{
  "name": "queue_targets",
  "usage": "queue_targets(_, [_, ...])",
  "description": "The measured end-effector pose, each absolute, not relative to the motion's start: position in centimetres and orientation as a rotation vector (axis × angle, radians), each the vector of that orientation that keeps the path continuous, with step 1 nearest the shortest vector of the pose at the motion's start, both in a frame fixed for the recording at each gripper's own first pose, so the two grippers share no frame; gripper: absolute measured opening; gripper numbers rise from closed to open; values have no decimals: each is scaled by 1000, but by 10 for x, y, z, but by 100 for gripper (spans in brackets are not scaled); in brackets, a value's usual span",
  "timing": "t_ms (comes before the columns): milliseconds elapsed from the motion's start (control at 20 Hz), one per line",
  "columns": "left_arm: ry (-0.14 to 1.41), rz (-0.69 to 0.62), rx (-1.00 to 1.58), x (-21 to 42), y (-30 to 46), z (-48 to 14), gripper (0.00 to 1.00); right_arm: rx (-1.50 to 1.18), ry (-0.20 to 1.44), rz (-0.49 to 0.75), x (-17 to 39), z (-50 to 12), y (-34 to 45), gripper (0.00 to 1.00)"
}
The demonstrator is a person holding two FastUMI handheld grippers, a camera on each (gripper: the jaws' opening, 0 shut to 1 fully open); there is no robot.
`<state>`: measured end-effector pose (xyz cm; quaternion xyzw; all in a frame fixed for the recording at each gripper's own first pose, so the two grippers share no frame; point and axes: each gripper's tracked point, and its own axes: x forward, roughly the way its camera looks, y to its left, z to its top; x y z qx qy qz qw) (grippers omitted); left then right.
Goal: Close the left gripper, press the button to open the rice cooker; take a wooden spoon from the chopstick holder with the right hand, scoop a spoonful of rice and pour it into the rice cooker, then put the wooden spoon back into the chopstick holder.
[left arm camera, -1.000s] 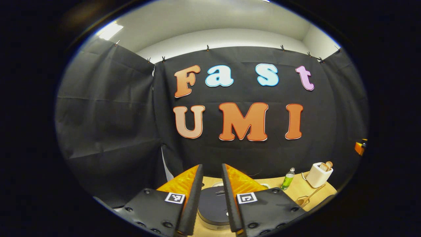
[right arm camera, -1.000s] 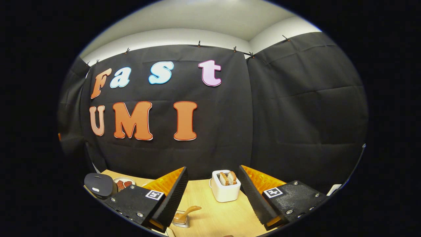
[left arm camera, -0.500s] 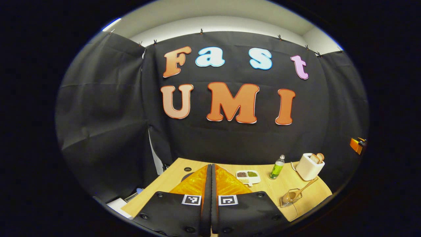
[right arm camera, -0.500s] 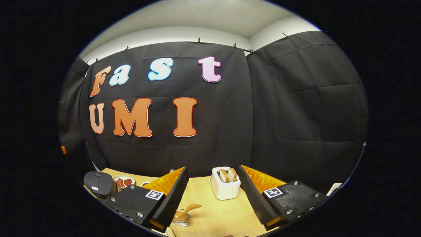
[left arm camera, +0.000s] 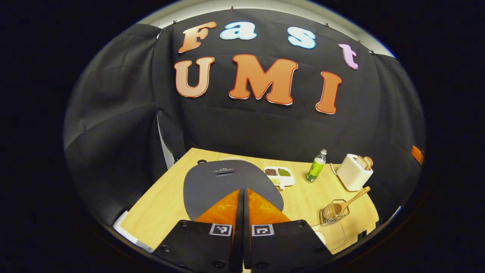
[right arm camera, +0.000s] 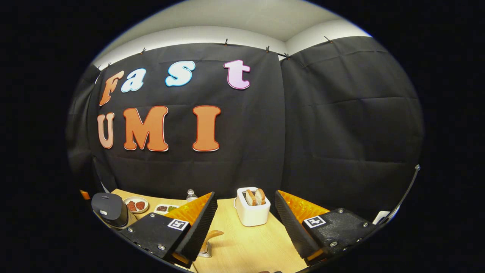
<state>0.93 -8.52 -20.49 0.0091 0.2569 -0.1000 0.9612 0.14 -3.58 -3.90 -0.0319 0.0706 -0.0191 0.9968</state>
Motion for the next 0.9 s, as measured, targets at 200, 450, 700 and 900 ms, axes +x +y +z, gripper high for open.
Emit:
queue_targets(200, [596, -226, 33, 9, -99, -237, 5, -90, 170, -64, -2, -48, -47, 95])
queue_targets(450, [647, -223, 62, 12, -102, -264, 5, -97, 195, -92, -4, -54, -58, 95])
queue_targets(700, [663, -216, 75, 11, -102, -277, 5, -95, 206, -99, -5, -57, -61, 95])
queue_targets(900, [693, -189, 84, 7, -100, -283, 6, -85, 221, -93, -5, -64, -58, 95])
